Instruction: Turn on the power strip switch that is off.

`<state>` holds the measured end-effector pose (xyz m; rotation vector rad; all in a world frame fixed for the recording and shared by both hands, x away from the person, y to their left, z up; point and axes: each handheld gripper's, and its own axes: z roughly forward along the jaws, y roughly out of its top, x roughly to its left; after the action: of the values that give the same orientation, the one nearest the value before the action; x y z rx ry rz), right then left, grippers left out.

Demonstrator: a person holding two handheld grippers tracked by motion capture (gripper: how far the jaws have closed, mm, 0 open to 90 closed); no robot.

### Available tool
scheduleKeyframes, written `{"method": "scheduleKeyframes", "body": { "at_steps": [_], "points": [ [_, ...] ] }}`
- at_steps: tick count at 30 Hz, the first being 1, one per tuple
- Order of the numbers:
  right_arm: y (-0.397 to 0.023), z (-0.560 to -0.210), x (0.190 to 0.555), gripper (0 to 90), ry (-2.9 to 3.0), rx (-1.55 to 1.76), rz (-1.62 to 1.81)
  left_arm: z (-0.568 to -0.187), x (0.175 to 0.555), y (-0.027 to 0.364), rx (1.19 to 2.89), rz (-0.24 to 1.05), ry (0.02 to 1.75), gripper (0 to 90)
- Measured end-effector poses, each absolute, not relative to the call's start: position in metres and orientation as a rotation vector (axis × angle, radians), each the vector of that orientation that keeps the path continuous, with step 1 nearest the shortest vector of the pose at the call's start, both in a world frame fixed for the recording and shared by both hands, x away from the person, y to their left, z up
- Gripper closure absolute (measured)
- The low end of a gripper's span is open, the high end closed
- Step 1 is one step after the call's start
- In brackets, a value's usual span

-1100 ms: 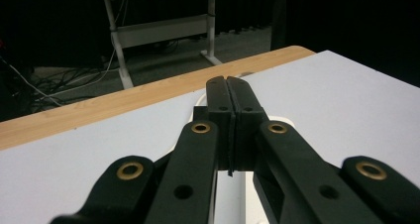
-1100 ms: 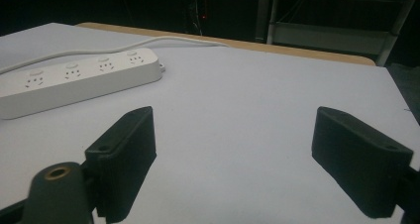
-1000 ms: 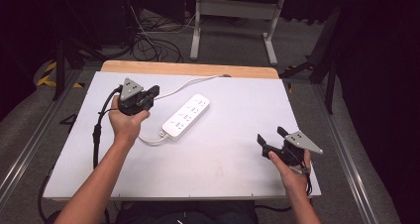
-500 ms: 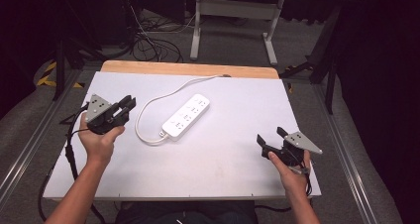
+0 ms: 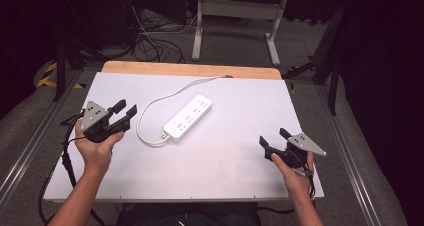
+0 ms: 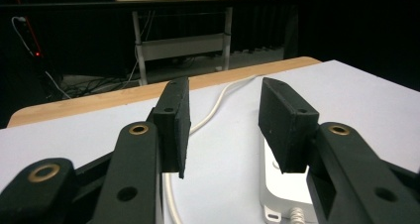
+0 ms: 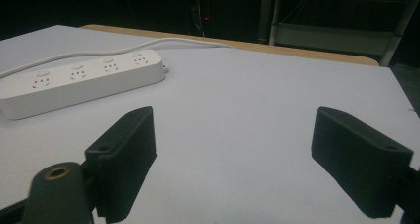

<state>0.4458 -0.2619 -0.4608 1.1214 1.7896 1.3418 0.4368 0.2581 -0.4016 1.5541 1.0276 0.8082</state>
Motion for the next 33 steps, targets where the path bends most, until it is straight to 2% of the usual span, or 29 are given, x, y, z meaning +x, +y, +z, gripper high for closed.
{"method": "scheduleKeyframes", "body": {
  "at_steps": [18,30,32,33],
  "points": [
    [-0.26,-0.46,0.446,16.9,1.79,1.107,1.358,-0.406,0.423,0.266,1.499,0.824,1.119,35.8],
    [-0.258,-0.46,0.447,16.7,1.803,1.091,1.358,-0.405,0.411,0.267,1.49,0.868,1.125,31.8],
    [-0.258,-0.46,0.447,16.7,1.803,1.094,1.357,-0.405,0.41,0.267,1.478,0.88,1.138,29.5],
    [-0.258,-0.46,0.447,16.7,1.803,1.098,1.357,-0.405,0.411,0.266,1.464,0.898,1.162,25.4]
  ]
}}
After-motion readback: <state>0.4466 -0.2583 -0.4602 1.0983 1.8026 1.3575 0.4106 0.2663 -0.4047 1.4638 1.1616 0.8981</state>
